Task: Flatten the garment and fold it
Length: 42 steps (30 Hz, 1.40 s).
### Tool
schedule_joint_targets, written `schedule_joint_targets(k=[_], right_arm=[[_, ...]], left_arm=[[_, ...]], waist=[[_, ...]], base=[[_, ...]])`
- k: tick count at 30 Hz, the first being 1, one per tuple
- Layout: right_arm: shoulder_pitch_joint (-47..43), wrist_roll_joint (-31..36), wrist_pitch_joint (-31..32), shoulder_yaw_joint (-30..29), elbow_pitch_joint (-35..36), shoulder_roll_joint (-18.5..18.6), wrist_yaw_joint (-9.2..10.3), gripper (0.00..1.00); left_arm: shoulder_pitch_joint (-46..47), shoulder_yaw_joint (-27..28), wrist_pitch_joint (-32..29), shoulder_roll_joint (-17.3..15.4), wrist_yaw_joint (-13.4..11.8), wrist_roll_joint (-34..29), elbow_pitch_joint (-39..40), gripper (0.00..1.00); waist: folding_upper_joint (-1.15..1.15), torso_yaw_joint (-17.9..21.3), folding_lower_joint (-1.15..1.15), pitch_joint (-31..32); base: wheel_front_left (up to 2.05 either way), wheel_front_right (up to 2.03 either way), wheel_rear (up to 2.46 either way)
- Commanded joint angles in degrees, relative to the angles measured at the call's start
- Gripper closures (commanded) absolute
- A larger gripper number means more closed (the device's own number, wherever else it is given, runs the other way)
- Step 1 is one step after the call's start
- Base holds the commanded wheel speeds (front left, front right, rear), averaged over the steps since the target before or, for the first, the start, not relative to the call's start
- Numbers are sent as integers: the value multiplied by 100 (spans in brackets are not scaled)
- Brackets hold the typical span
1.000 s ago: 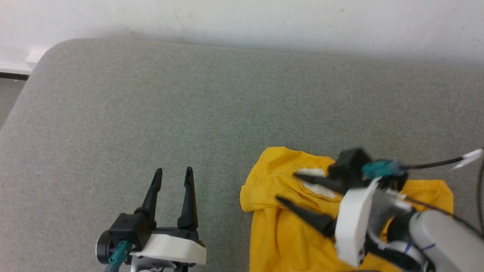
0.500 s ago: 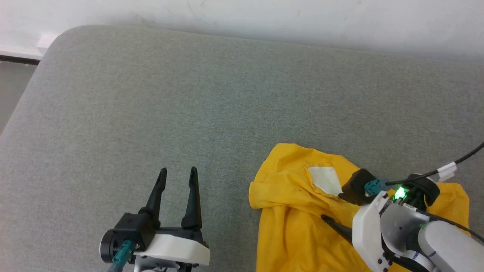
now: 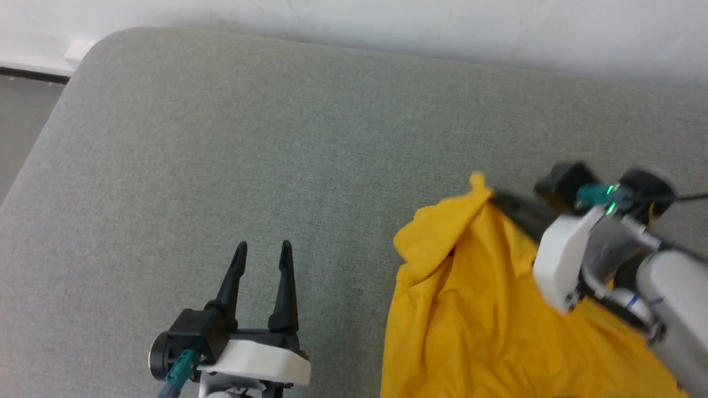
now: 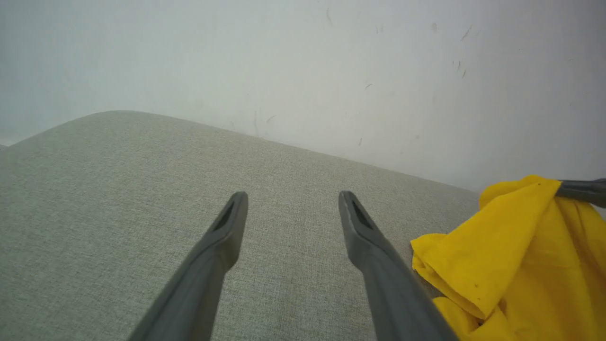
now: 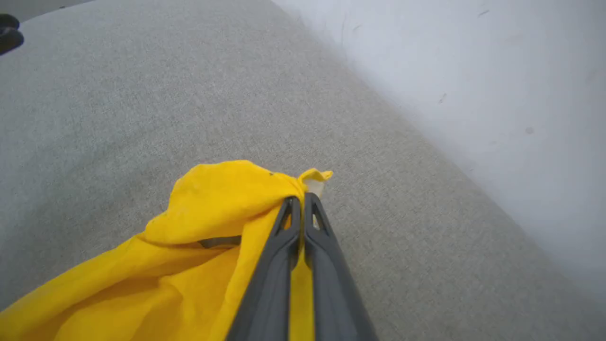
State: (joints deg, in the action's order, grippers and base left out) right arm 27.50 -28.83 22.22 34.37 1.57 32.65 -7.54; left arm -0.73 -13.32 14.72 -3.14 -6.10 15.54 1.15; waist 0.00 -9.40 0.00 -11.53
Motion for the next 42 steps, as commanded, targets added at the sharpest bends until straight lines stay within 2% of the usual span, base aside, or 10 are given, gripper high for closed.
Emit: schedule_joint_targets(k=[1,5,10,18,20,21,27,33,38,42], right_arm=[[302,19,-48,-121,51,35,5,100],[1041,92,51,-183,6,226,5,100],[1882,163,106,52,-346,365,5,100],[2825,232,-151,886,-2003,136,5,100],[2860,223,-259,1034,-2434,22,5,37],[2868,196,-330,1068,-2624,-36,5,0],[2935,49,-797,1255,-3243,-197,5,0],[2812,-168,-1411,913,-3159,-216,5,0],[2012,-134,-1893,-86,-2739,-222,5,0],[787,104,-2169,-1448,-2155,-564,5,0]], left_arm=[[123,-43,28,25,-27,59,42,0],[227,-164,28,25,-76,128,42,0],[371,-322,28,25,-119,212,15,0],[750,-676,28,25,-200,342,-100,0],[841,-762,28,25,-211,363,-143,0],[883,-798,28,26,-220,372,-162,0],[989,-845,28,26,-249,346,-274,0],[832,-695,28,26,-219,220,-374,0],[558,-459,28,-12,-182,84,-354,0],[325,-302,28,-111,-159,-18,-206,0]], waist=[[0,-96,0,-123],[0,-265,0,-389],[0,-467,0,-664],[0,-786,0,-1012],[0,-809,0,-1036],[0,-811,0,-1041],[0,-656,0,-892],[0,-320,0,-496],[0,28,0,-111],[0,303,0,103]], base=[[0,0,0],[0,0,0],[0,0,0],[0,0,0],[0,0,0],[0,0,0],[0,0,0],[0,0,0],[0,0,0],[0,0,0]])
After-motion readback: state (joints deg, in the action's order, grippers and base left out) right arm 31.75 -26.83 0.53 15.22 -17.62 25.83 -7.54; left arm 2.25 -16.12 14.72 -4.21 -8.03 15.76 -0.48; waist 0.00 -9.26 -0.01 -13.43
